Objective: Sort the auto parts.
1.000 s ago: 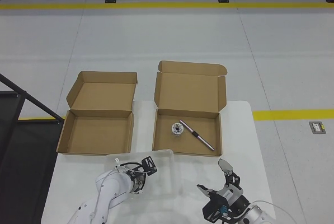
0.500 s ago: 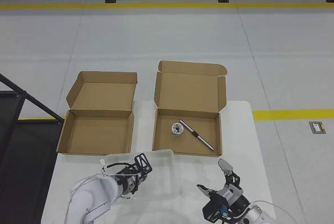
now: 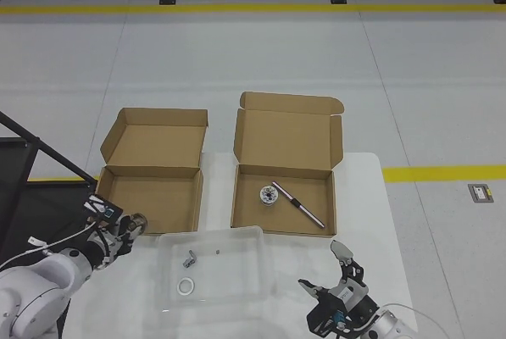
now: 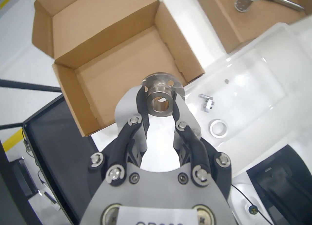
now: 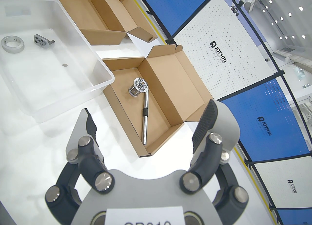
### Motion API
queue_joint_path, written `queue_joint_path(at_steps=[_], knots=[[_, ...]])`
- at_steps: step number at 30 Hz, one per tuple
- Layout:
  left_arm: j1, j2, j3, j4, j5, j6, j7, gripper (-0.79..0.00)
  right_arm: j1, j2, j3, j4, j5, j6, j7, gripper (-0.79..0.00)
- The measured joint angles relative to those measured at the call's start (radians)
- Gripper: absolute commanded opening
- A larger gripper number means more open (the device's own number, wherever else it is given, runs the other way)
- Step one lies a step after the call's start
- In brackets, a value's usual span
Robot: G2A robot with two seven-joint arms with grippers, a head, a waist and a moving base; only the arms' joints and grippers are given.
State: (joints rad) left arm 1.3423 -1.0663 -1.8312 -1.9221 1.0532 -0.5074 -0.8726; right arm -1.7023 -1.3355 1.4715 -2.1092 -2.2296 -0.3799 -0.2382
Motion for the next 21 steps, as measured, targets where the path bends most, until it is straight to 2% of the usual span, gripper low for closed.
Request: queue_joint_path(at_steps=[16,18,21], knots=[[0.001,0.000,0.010,0.009,0.009,0.017,0.012,-0.785,0.000,0.000,0.000,0.000,0.000,0.000,0.000,0.000],[-0.028,0.001,0.020,0.037,0.000,0.056,0.001,-0.785,0.000,0.000,0.000,0.000,0.000,0.000,0.000,0.000],[-0.132,0.002,0.065,0.131,-0.007,0.140,-0.051,-0.785,0.000,0.000,0.000,0.000,0.000,0.000,0.000,0.000]])
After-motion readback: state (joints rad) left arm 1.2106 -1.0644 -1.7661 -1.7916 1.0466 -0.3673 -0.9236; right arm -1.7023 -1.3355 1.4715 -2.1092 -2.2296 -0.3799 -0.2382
